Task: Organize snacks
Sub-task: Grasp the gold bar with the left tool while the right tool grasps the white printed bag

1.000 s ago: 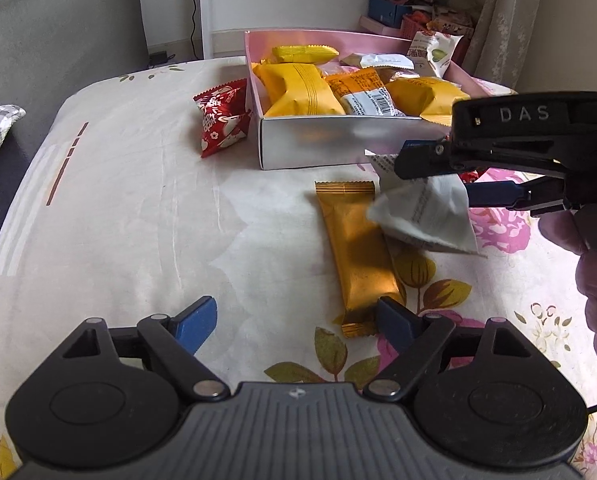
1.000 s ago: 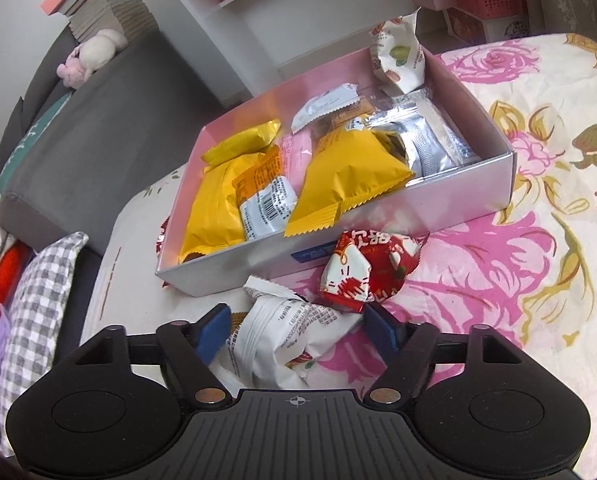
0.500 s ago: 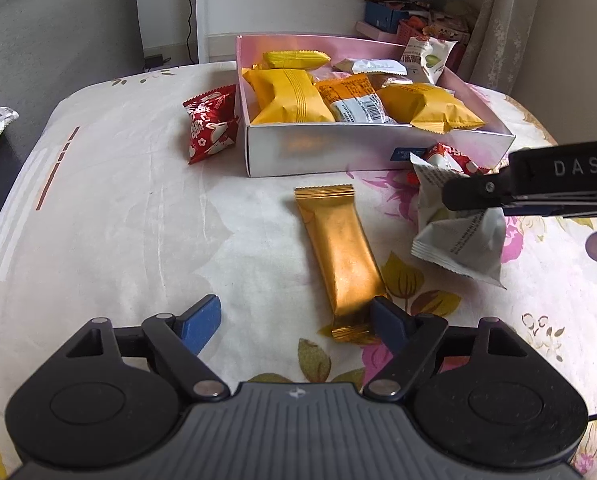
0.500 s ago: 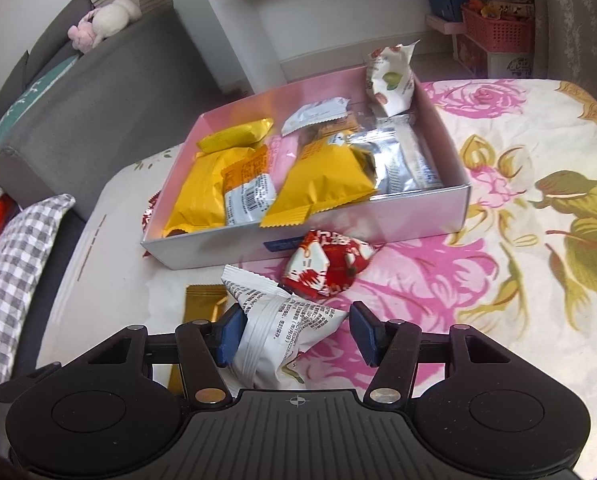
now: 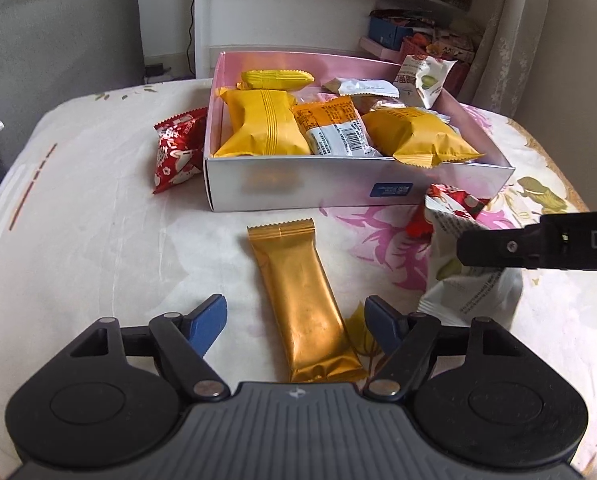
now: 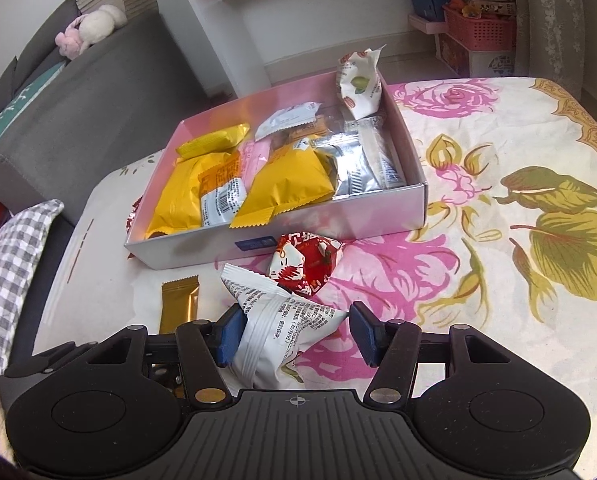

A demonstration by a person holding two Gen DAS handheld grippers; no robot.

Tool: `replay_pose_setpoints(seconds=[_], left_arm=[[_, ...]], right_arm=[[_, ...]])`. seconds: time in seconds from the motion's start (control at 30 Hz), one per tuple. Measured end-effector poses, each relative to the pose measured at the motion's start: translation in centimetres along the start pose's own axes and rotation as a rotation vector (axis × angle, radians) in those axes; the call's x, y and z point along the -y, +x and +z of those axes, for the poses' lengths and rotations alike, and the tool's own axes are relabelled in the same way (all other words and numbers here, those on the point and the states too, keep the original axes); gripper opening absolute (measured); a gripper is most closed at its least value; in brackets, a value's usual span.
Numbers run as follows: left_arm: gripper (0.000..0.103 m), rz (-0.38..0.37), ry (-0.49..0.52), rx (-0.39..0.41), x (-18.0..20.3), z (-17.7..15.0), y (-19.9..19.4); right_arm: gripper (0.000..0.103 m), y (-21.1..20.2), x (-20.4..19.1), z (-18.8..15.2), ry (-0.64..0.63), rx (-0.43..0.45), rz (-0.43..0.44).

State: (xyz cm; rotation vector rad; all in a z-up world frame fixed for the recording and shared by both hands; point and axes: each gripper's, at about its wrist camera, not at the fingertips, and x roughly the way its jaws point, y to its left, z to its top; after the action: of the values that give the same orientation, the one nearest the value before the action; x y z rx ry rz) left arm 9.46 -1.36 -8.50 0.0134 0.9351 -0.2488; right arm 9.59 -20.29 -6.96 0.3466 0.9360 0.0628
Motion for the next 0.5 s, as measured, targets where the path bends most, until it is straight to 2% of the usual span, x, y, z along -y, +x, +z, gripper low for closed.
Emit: replay_pose_setpoints(seconds=[0.1,0.2,0.5], left_arm=[[0.048,0.056,0.020,0.010,0.5,0.1,0.1],[0.029,0.073,0.028,0.015,0.4,0.1,-0.1],[0.026,0.030,-0.017,-0.016,-0.7,0.0,-0.9]], right_arm=[[0.056,0.0,0.1,-0.2,-0.005,-0.004,-0.008],[0.056,-0.1,-0.1,-0.4,-0.019,-0.007,-0.017],[0.056,-0.8,-0.5,-0.6,-0.030,0.003,-0.011]])
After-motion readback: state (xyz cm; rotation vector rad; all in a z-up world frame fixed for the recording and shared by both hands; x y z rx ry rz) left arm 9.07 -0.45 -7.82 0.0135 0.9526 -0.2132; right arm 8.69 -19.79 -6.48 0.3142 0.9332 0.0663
